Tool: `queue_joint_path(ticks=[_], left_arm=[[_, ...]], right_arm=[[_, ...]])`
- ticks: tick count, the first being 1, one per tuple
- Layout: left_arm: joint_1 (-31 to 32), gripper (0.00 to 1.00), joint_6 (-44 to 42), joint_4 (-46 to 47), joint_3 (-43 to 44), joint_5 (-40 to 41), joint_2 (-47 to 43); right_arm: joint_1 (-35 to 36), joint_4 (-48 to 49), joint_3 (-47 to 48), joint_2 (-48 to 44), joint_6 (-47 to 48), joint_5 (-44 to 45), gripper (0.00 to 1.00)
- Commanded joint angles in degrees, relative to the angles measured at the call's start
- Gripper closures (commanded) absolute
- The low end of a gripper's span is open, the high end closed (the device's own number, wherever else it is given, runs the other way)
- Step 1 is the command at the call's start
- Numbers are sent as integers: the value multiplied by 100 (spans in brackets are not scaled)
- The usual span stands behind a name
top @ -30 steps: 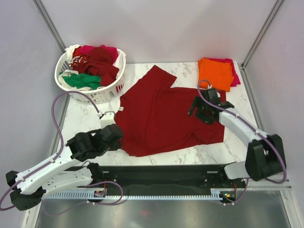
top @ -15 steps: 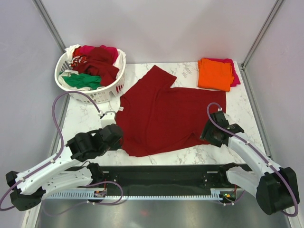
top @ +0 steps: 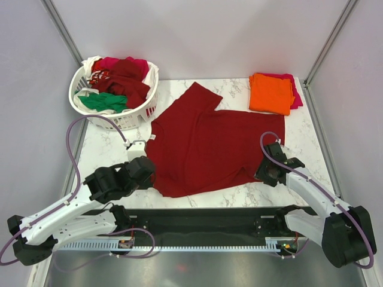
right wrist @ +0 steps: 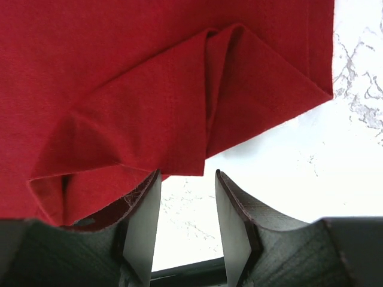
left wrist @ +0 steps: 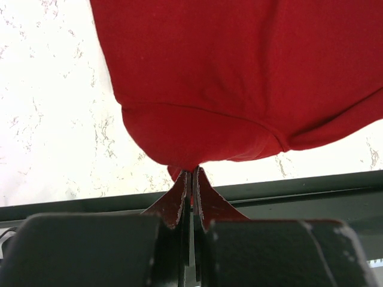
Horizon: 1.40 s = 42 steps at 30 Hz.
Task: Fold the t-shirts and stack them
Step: Fold the tshirt
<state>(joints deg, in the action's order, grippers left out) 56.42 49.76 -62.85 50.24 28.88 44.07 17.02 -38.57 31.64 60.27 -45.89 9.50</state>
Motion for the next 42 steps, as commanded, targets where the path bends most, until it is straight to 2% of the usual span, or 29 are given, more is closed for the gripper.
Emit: queue_joint_path(ticks=[1, 12, 13, 16, 19, 21, 22, 24, 29, 34, 42], left_arm=[[-17, 98, -194, 168, -23, 135, -66], [-9, 98, -177, 168, -23, 144, -13], [-17, 98, -186, 168, -23, 153, -4], [-17, 98, -186, 159, -14, 153, 13], [-9, 98, -186, 168, -23, 161, 31], [-17, 98, -177, 159, -23, 161, 31], [-17, 98, -186, 159, -23, 161, 14], [-17, 98, -177, 150, -23, 170, 13], [-9, 98, -168, 150, -23, 161, -4], [-17, 98, -194, 98, 91, -23, -171], [-17, 98, -54, -517, 767, -480, -663]], right_arm=[[-40, 130, -61, -50, -140, 193, 51], [-190, 499, -360, -59, -140, 237, 60], [-207, 517, -369, -42, -131, 219, 65], [-225, 552, -386, -59, -105, 211, 71], [-216, 578, -422, -121, -113, 193, 82], [-216, 578, -430, -156, -113, 175, 86], [-225, 578, -430, -147, -105, 175, 93], [-225, 535, -387, -182, -96, 149, 99], [-225, 105, -158, -567, -139, 0, 100], [-225, -440, 553, -1139, -184, -448, 100], [-225, -2136, 1958, -1930, 10, -343, 100]])
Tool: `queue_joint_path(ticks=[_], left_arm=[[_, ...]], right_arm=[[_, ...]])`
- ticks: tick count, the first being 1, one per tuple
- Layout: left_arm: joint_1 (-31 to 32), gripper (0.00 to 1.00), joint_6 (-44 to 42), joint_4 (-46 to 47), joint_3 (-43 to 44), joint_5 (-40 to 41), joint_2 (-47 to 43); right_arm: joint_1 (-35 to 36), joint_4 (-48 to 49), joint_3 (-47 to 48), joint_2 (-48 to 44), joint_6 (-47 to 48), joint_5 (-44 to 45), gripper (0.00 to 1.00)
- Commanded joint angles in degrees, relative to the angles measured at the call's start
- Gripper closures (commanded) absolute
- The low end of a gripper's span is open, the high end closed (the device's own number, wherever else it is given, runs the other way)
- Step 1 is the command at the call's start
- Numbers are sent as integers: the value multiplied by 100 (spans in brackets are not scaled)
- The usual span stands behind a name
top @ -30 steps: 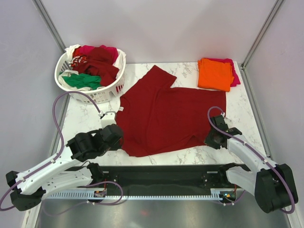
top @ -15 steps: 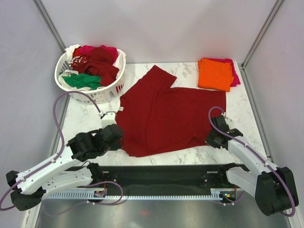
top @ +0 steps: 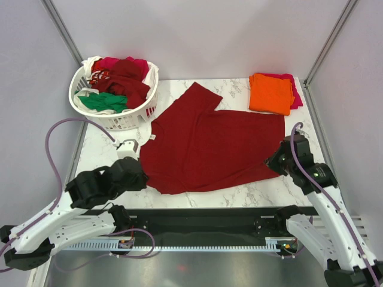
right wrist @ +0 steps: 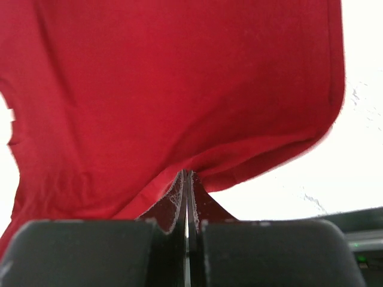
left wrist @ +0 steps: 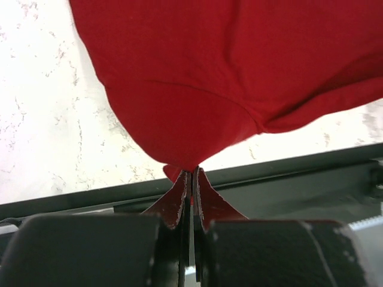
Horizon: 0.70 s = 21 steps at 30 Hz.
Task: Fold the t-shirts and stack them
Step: Fold the tshirt
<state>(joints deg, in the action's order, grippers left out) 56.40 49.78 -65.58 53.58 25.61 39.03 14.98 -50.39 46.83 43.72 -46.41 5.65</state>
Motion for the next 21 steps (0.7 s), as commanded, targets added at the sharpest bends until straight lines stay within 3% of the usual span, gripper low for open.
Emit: queue_joint_path(ticks=[1, 13, 17, 21], left_arm=[[-15, 98, 14, -384, 556, -205, -245], [-15, 98, 181, -1167, 1303, -47, -414], [-15, 96, 59, -1176, 1409, 120, -63], [-24, 98, -634, -843, 1663, 164, 798]], right_arm=[[-30, -1216, 511, -512, 45, 33, 100], [-30, -2502, 845, -1779, -201, 199, 100], [-22, -2432, 1073, -1701, -289, 437, 100], [-22, -2168, 1390, -1149, -202, 1251, 100]])
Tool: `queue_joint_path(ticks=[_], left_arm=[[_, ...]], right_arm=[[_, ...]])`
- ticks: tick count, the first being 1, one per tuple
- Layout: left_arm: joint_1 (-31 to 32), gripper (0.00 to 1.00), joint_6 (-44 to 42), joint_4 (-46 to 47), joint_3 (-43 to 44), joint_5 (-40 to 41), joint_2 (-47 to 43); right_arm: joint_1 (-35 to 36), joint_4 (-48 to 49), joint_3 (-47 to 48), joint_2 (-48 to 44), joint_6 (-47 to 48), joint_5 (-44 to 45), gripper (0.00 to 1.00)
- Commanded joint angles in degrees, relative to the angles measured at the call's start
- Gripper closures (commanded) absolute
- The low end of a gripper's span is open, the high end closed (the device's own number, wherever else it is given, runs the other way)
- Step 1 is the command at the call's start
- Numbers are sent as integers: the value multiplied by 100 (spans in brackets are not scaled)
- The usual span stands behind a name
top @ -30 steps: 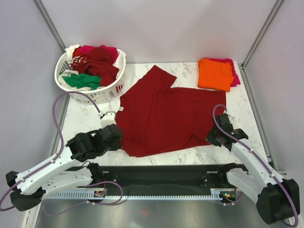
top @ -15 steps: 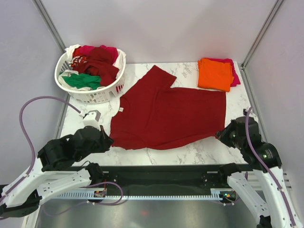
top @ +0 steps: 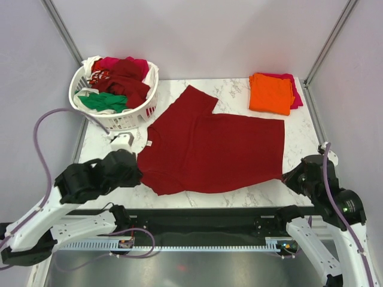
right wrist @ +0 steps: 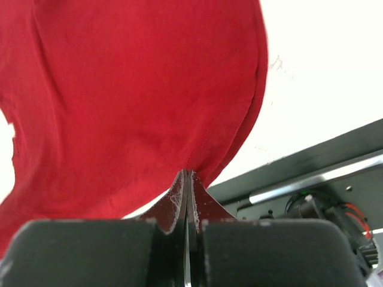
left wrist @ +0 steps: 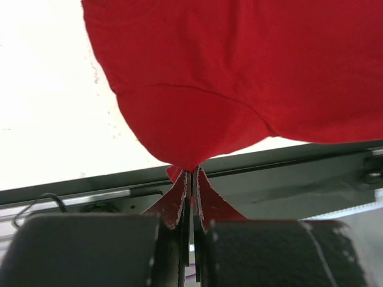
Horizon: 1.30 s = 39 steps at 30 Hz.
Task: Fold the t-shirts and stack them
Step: Fold the tshirt
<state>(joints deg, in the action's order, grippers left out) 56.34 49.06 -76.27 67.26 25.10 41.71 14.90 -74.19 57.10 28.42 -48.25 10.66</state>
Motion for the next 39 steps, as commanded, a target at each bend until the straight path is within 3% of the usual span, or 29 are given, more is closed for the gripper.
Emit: queue_joint_path(ticks=[1, 3, 9, 16, 21, 32, 39], left_arm=[[-61, 98, -712, 375, 487, 240, 1001], [-227, 98, -1255, 516, 891, 119, 1451], [-1897, 98, -2881, 1518, 1621, -1295, 2885], [-2750, 98, -3640, 1712, 2528, -1772, 4757], [-3005, 98, -3930, 1738, 3177, -1764, 5828], [-3260, 98, -4220, 1580, 4927, -1263, 7893], [-3375, 97, -4221, 1449, 5840, -858, 8985]], right_arm=[[-13, 325, 485, 505, 60, 867, 100], [-4, 650, 512, 803, 149, 991, 100], [-22, 1389, 311, 1734, 246, 1281, 100], [-504, 2145, 65, 2509, 597, 1326, 100], [-927, 2751, -173, 3167, 747, 746, 100], [-1700, 3376, -471, 4372, 887, 412, 100], [-2016, 3850, -569, 5093, 835, 420, 87]])
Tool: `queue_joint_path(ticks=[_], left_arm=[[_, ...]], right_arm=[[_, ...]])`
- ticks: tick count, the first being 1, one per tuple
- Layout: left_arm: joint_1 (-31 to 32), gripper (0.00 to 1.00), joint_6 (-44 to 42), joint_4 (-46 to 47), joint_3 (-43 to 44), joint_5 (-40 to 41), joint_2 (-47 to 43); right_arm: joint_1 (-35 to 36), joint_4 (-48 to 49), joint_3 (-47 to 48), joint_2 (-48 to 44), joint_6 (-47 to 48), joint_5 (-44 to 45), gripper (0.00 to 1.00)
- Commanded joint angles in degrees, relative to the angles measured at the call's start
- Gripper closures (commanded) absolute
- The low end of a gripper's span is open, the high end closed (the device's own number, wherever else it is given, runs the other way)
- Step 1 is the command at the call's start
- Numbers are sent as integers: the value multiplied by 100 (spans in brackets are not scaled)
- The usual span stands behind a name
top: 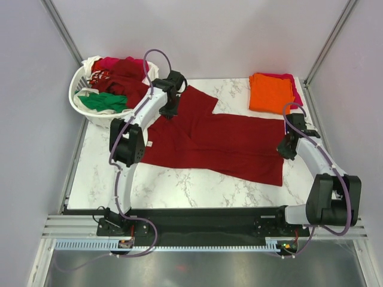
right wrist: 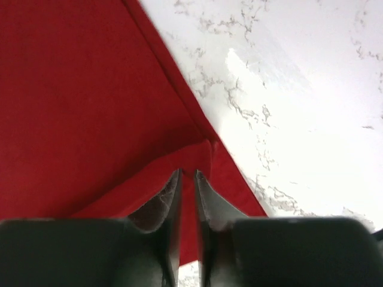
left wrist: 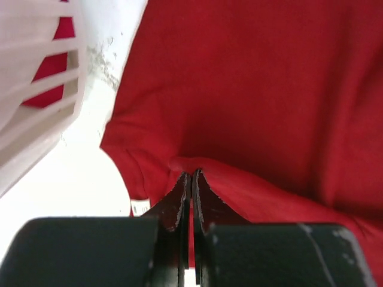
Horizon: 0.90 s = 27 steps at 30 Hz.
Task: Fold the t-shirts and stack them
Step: Fold the tshirt
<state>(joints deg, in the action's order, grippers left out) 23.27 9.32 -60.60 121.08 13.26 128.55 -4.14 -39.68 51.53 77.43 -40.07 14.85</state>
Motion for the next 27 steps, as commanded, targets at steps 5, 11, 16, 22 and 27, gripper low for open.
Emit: queue_joint_path(ticks=[5, 11, 16, 22, 27], left_arm=[[-7, 43, 69, -277, 296, 247, -634], [38, 32, 569, 231, -2220, 204, -2753], [-357, 27, 1368, 1442, -4598, -788, -4694], [-1070, 22, 2160, 2262, -6463, -1290, -5357], [-1114, 19, 2601, 2860, -7097, -1010, -5359]], right_arm=[[-227, 497, 331, 318, 411, -210, 2], [-227, 154, 297, -875, 615, -149, 2], [-192, 127, -467, -1896, 448, -1534, 2], [211, 303, -1197, -2530, 466, -2522, 2], [344, 241, -1794, -2918, 448, -2715, 2]])
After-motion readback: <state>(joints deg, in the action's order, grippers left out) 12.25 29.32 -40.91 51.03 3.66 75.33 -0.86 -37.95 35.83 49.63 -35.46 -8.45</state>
